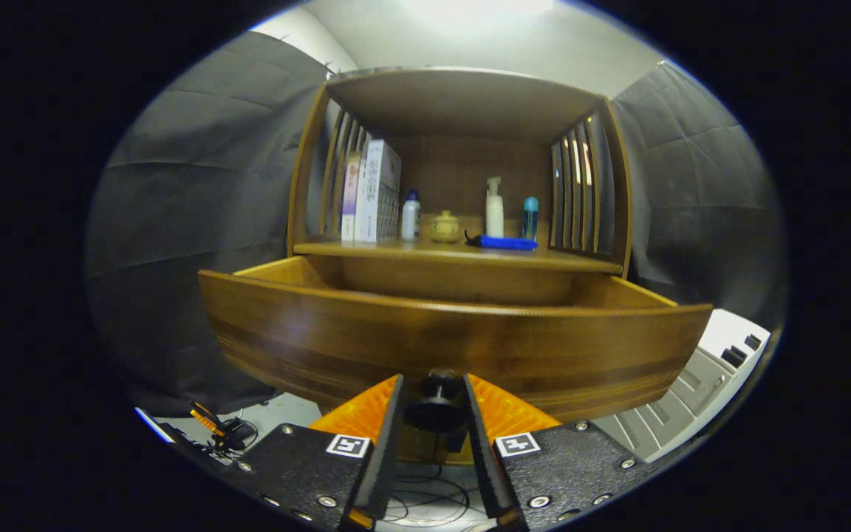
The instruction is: Pull open the drawer, take out the items inside it, and place them on the countertop above the cabinet.
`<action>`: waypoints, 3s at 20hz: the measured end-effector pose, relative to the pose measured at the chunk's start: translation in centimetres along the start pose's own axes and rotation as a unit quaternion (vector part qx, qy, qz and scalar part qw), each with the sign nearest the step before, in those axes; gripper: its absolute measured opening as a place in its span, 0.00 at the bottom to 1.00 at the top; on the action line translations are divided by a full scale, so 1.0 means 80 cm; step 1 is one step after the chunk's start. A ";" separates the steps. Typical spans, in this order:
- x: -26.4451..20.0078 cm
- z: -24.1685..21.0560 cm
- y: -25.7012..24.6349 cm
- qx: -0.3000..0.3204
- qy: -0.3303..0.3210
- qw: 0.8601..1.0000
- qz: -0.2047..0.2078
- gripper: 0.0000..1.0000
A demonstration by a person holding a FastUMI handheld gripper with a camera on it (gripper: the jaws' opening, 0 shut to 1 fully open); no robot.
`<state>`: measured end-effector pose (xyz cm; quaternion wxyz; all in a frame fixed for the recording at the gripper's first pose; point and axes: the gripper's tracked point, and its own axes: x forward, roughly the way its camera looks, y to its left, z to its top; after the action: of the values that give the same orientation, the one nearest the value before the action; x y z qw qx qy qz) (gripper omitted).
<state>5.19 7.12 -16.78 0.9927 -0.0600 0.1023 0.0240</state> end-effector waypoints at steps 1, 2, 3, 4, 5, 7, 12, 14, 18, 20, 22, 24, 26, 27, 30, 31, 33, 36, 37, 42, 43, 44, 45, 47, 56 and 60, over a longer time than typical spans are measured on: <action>-0.004 0.015 0.003 -0.004 -0.015 1.000 0.003 0.57; -0.006 0.025 0.006 -0.004 -0.030 1.000 0.003 0.66; -0.008 0.036 0.006 -0.005 -0.039 0.999 0.006 0.75; -0.009 0.043 0.006 -0.005 -0.049 0.999 0.006 0.83; -0.009 0.055 0.004 -0.007 -0.058 0.998 0.004 0.92; -0.006 0.070 0.000 -0.009 -0.065 0.998 0.002 0.94; 0.020 0.099 -0.011 0.003 -0.050 0.999 -0.003 0.94; 0.035 0.106 -0.014 0.002 -0.033 0.999 -0.004 0.95; 0.068 0.112 -0.020 0.013 0.006 1.000 -0.001 0.95; 0.086 0.114 -0.025 0.021 0.025 0.999 -0.002 0.95; 0.106 0.106 -0.026 0.029 0.056 0.998 0.007 0.95; 0.123 0.087 -0.026 0.044 0.103 0.994 0.021 0.95; 0.139 0.063 -0.033 0.059 0.155 0.986 0.020 0.95; 0.144 0.049 -0.036 0.062 0.180 0.981 0.021 0.95; 0.157 0.027 -0.039 0.062 0.230 0.971 0.024 0.95; 0.160 0.024 -0.038 0.067 0.242 0.967 0.031 0.95; 0.168 0.018 -0.037 0.079 0.262 0.961 0.035 0.95; 0.170 0.000 -0.036 0.095 0.302 0.948 0.042 0.91; 0.170 -0.002 -0.034 0.098 0.310 0.944 0.048 0.88; 0.172 -0.008 -0.034 0.092 0.319 0.941 0.057 0.71; 0.173 -0.007 -0.036 0.088 0.318 0.942 0.056 0.70; 0.173 -0.012 -0.034 0.084 0.317 0.943 0.058 0.61; 0.172 -0.017 -0.032 0.080 0.319 0.943 0.060 0.52; 0.175 -0.012 -0.033 0.070 0.298 0.950 0.055 0.29; 0.179 0.039 -0.043 0.031 0.182 0.982 0.029 0.21; 0.172 0.093 -0.053 0.032 0.090 0.995 0.013 0.20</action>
<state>20.43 4.31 -11.87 0.9804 -0.0284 0.1931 0.0284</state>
